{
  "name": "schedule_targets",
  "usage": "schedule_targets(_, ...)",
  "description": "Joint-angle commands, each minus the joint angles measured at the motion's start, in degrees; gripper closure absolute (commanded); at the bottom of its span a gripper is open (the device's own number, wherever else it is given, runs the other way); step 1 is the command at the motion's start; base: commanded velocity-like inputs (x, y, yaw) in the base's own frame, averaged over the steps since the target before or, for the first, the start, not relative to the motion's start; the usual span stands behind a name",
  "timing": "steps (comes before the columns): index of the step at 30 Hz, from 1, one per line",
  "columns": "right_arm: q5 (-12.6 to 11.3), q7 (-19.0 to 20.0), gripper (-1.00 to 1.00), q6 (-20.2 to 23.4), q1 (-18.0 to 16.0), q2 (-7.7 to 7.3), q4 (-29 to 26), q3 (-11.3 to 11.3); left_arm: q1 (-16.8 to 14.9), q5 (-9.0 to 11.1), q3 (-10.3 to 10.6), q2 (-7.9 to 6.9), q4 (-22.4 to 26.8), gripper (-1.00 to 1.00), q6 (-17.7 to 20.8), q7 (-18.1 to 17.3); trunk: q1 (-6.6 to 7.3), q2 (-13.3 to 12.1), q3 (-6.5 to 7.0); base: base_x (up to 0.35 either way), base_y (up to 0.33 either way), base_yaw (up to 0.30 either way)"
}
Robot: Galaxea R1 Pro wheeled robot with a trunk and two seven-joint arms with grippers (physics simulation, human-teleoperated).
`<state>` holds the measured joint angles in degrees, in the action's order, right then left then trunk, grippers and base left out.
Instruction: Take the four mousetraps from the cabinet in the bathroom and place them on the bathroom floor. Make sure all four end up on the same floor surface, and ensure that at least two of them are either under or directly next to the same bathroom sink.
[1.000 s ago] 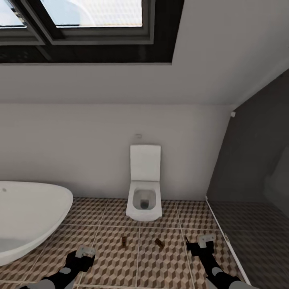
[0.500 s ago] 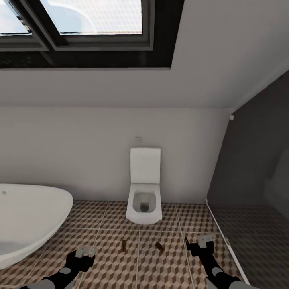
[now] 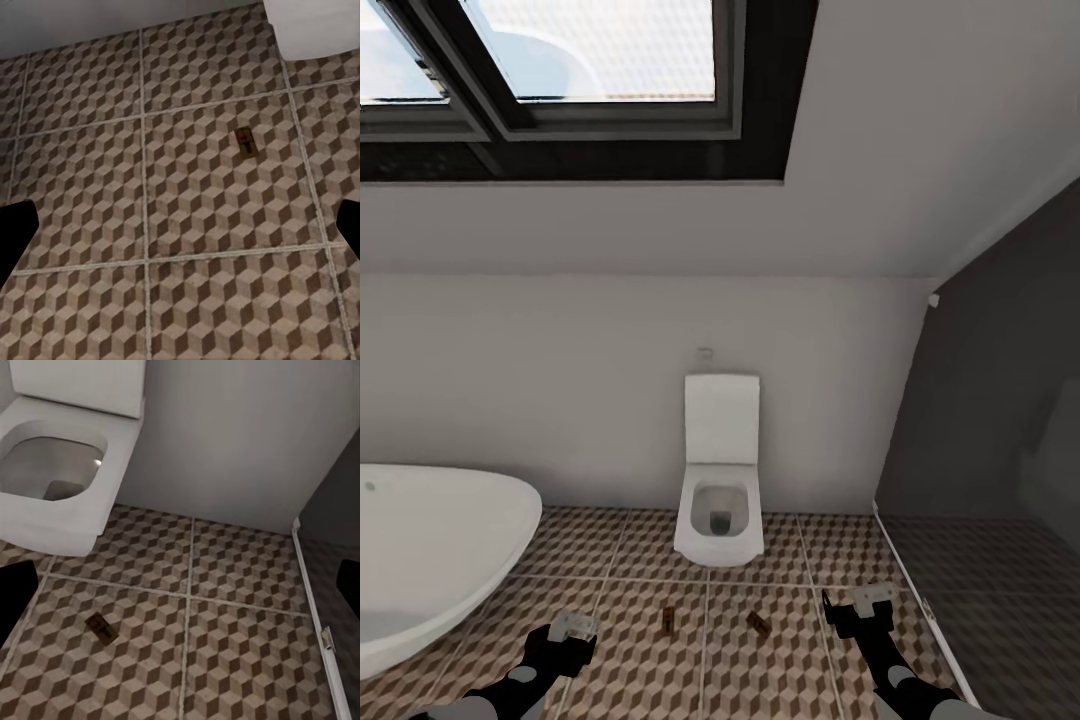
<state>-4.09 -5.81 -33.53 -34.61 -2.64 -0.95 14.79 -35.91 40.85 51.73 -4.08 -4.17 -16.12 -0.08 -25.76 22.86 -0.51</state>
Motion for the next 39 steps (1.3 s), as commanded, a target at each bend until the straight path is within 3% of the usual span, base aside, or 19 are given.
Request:
schedule_targets(1,-0.41,-0.17,-1.00,-0.11,-0.02,0.00,0.02,0.51,-0.03,0.19,0.39,0.03,-0.13,-1.00,-0.22,-0.01,-0.03,0.06,0.03,0.000,0.000,0.000)
schedule_targets(14,-0.44,-0.28,-1.00,0.91,-0.02,0.41,-0.01,0.51,-0.03,0.19,0.29,0.44,0.00,-1.00,-0.15,-0.08,-0.03,0.06,0.34,0.000,0.000,0.000)
schedule_targets(16,-0.44,-0.31,-1.00,2.99,-0.02,1.22,-0.01,0.51,-0.02,0.23,0.26,0.88,0.02,-1.00,0.00,-0.04,-0.03,0.06,0.34,0.000,0.000,0.000)
schedule_targets(17,-0.42,-0.22,-1.00,9.49,-0.02,3.67,-0.02,0.51,-0.03,0.27,0.20,1.53,0.01,-1.00,0.36,0.04,-0.03,0.06,0.34,0.000,0.000,0.000)
schedule_targets(19,-0.41,-0.20,-1.00,12.91,0.00,5.01,0.01,0.51,-0.03,0.29,0.17,1.80,-0.02,-1.00,0.96,0.06,-0.03,0.06,0.34,0.000,0.000,0.000)
schedule_targets(23,-0.42,-0.06,-1.00,15.60,1.76,5.99,0.06,0.47,-0.03,0.35,0.07,1.85,-0.11,-1.00,3.27,0.07,-0.03,0.06,0.34,0.000,0.000,0.000)
schedule_targets(24,-0.42,0.06,-1.00,16.00,4.56,5.63,0.07,0.44,0.19,0.38,0.00,1.31,-0.16,-1.00,5.27,0.08,-0.03,0.06,0.34,0.000,0.000,0.000)
schedule_targets(27,-0.46,0.27,-1.00,15.93,7.13,4.82,0.07,0.43,1.34,0.42,-0.03,0.71,-0.19,-1.00,6.44,0.08,-0.03,0.06,0.34,0.000,0.000,0.000)
schedule_targets(33,-0.49,0.35,-1.00,15.95,11.02,3.63,0.07,0.42,3.82,0.56,-0.06,-0.33,-0.22,-1.00,7.21,0.12,-0.03,0.06,0.34,0.000,0.000,0.000)
schedule_targets(36,-0.60,0.20,-1.00,16.02,13.71,3.22,0.07,0.39,6.47,1.03,-0.08,-2.05,-0.23,-1.00,7.34,0.80,-0.03,0.06,0.34,0.000,0.000,0.000)
schedule_targets(39,-1.10,0.18,-1.00,16.04,14.34,2.51,0.12,0.35,7.30,1.60,-0.11,-3.16,-0.23,-1.00,7.33,1.66,-0.03,0.06,0.34,0.000,0.000,0.000)
